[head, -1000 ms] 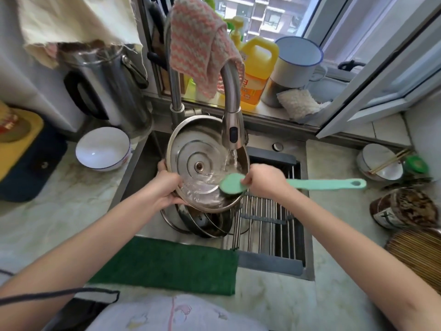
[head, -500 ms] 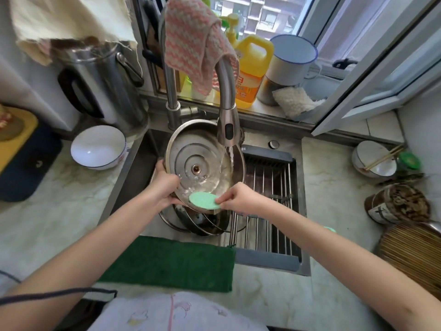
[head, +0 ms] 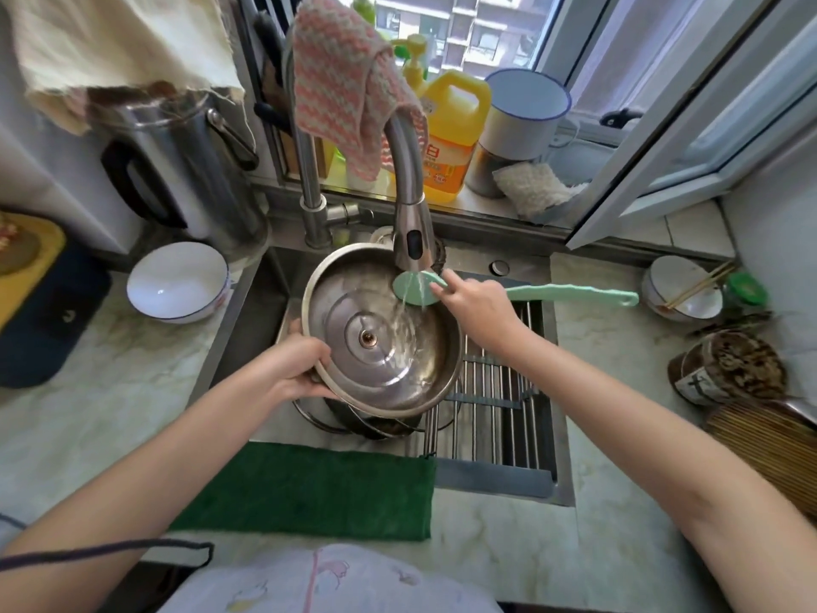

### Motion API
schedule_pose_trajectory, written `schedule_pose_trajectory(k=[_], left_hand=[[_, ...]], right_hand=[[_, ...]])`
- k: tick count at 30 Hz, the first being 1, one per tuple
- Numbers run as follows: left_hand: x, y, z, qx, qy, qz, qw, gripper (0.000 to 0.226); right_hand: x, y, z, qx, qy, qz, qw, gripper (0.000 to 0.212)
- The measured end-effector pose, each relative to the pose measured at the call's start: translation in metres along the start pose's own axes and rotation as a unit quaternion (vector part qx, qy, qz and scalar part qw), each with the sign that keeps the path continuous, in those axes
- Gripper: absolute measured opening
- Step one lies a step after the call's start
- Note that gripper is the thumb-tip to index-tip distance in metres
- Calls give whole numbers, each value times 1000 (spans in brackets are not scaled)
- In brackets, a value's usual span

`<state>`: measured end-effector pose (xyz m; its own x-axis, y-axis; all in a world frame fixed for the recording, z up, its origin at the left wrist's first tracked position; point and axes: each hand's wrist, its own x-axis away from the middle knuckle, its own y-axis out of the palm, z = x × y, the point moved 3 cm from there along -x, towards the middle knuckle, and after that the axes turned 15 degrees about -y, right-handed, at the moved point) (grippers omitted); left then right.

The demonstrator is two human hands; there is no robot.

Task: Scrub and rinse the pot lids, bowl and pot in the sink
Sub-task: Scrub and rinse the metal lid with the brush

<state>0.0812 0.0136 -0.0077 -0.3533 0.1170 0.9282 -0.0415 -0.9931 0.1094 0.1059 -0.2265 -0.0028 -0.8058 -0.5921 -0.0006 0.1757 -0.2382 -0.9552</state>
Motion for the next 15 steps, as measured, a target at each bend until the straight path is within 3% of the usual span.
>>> schedule_pose_trajectory(k=[2,5,9,12,13,15], left_hand=[[0,-2,0,13,-5,-3,1000,55],[-3,-6,0,27,-4,10,1000,68],[-7,-3,-2,35,0,11,999,72],[-9,2,-5,37,7,8,999,71],[-9,3,-6,33,8,3,999,70],[-7,5,-6,24,11,-4,1000,69]], right_hand=[[3,6,-4,-55,6,-17,998,38],[10,12,-14,-169,94,-130,972,21],[26,13,-32,-410,157,-238,867,19],[33,9,-43,-554,188,-284,760,16],[33,8,-43,-566,193,-294,745,15],[32,11,-37,-543,190,-307,758,11]])
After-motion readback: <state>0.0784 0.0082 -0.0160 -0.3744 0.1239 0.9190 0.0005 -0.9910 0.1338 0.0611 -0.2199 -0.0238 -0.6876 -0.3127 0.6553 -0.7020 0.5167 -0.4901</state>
